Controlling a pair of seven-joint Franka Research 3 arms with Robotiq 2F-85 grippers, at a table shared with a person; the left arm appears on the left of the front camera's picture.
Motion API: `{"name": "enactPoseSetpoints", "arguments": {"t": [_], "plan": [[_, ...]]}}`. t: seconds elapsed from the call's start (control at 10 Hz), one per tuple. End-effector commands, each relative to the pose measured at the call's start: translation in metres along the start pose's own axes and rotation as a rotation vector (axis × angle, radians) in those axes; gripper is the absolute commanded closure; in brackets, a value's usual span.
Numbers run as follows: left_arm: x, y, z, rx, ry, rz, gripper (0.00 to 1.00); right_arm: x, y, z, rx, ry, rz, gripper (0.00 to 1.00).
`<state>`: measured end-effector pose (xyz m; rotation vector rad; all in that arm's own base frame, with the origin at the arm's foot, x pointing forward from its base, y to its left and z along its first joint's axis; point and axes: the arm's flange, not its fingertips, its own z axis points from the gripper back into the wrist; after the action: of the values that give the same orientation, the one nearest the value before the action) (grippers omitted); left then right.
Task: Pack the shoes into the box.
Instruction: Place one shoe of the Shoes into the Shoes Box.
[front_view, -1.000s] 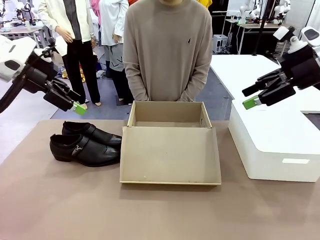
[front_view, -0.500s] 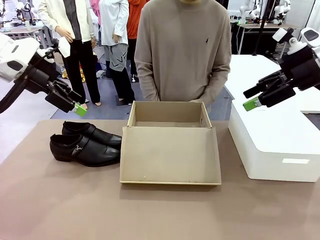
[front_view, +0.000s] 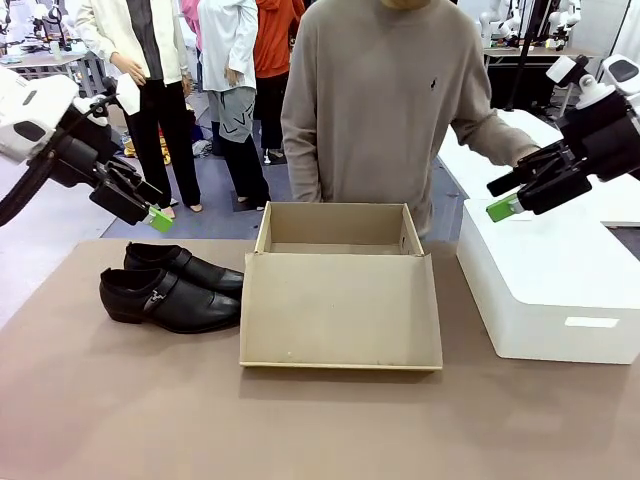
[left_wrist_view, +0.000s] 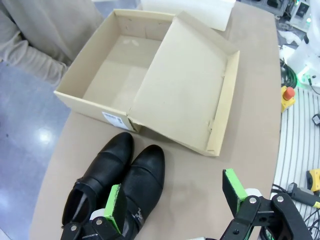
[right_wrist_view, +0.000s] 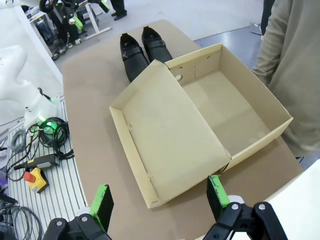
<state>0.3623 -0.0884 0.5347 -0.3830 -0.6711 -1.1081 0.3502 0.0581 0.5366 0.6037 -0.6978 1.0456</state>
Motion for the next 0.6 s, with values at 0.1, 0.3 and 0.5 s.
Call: {"name": "enactPoseSetpoints", "arguments": {"t": [0.1, 0.3, 0.5], "plan": [[-0.001, 0.0029, 0.0003, -0.015, -0.019, -0.012, 0.0, 0.0022, -0.0049, -0.0007, 0.011, -0.024, 0.029, 0.0], [-0.001, 0.0029, 0.0003, -0.015, -0.019, -0.012, 0.0, 0.0022, -0.0049, -0.0007, 0.011, -0.024, 0.029, 0.0], [0.0, 0.0, 0.0, 0.0, 0.0, 0.0, 0.0, 0.0022, -0.0049, -0.0007, 0.011, -0.024, 0.029, 0.0]]}}
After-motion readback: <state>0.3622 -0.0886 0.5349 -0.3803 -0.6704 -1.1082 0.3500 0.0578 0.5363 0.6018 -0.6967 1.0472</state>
